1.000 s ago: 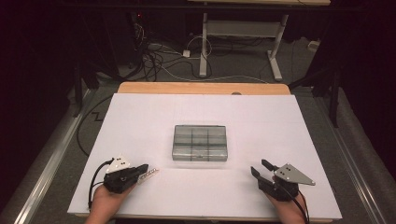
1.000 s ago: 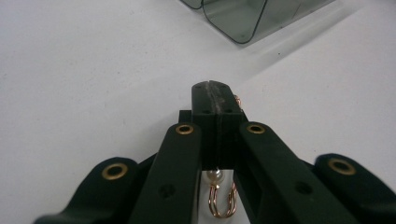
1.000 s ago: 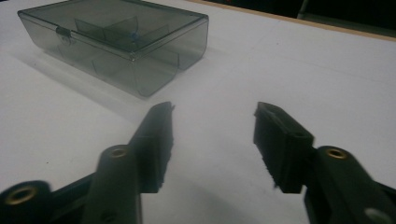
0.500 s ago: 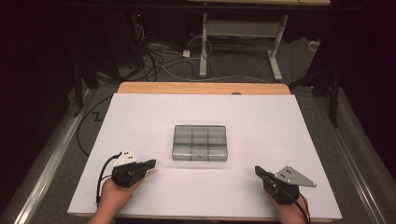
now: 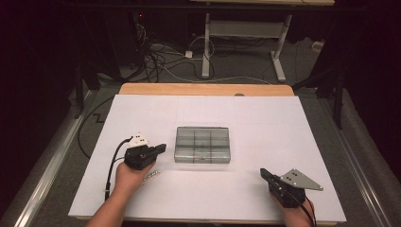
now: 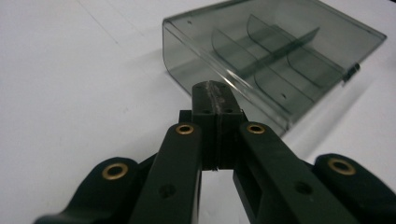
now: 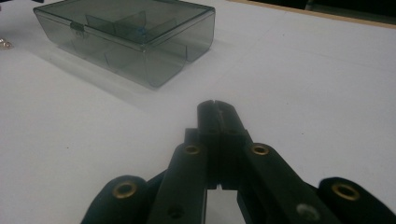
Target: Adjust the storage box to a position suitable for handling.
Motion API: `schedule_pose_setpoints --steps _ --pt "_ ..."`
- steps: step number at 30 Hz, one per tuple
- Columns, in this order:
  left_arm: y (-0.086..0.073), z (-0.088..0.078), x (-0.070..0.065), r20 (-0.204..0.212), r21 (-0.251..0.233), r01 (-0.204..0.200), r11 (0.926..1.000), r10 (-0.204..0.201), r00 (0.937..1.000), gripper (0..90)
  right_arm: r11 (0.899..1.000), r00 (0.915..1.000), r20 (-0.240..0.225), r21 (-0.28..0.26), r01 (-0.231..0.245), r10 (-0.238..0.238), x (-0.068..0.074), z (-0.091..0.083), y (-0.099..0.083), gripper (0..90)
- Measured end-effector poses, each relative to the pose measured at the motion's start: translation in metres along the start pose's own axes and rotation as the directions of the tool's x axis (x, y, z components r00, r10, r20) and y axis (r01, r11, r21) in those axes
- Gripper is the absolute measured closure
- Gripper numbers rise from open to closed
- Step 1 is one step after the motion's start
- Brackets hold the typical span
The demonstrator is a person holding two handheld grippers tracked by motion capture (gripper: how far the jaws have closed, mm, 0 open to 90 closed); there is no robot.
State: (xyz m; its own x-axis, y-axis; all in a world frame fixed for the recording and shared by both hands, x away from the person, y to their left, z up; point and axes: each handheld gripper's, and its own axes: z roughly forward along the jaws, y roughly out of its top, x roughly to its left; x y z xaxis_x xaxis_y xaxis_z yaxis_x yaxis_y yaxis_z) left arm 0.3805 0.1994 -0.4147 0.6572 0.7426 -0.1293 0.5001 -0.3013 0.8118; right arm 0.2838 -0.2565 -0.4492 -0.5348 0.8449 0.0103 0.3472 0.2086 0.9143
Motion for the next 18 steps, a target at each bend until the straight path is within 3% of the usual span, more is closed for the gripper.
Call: schedule_pose_setpoints --steps 9,13,18 --pt "0.025 0.020 0.013 -0.034 0.006 0.000 1.0000 0.000 0.9994 87.8 0.999 0.9987 -0.030 0.004 -0.040 0.040 -0.002 -0.001 -0.001 90.0" --pt "0.037 0.034 0.026 -0.062 0.022 0.007 0.9997 -0.006 0.9981 87.8 0.999 0.9990 -0.029 0.000 -0.033 0.033 -0.003 -0.002 -0.001 90.0" --pt "0.049 0.049 0.034 -0.067 0.007 0.015 0.9999 -0.014 0.9976 87.8 0.999 0.9989 -0.030 -0.005 -0.037 0.037 -0.005 -0.003 -0.001 90.0"
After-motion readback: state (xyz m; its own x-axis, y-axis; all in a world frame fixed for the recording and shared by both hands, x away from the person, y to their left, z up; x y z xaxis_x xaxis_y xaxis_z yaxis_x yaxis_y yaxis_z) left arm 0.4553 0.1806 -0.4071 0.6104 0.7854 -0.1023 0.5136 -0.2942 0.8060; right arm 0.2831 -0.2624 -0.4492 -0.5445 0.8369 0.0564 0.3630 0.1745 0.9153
